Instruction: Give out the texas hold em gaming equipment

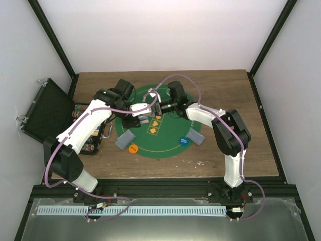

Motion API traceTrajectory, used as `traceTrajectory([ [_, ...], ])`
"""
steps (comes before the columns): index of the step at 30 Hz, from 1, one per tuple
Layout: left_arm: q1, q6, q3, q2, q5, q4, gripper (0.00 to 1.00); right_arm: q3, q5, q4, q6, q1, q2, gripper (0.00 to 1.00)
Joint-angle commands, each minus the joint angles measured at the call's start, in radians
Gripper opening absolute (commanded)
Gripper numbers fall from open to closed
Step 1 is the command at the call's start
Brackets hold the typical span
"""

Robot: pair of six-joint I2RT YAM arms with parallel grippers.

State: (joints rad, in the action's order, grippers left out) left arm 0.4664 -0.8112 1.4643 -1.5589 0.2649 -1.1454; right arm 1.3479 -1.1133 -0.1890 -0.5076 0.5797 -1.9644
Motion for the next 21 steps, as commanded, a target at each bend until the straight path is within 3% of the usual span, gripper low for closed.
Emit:
traceTrajectory([
  [1,0.004,0.010,0.015,0.003,-0.005,0.028,0.45,0.016,0.041,0.083,0.067,0.004,0.014,0.87],
  [11,0.000,0.015,0.002,0.000,-0.035,0.048,0.45,0.008,0.060,0.151,0.139,-0.025,0.072,0.73],
  [21,-0.001,0.014,-0.013,-0.002,-0.052,0.070,0.45,0.073,-0.057,0.220,0.156,-0.013,0.035,0.85],
])
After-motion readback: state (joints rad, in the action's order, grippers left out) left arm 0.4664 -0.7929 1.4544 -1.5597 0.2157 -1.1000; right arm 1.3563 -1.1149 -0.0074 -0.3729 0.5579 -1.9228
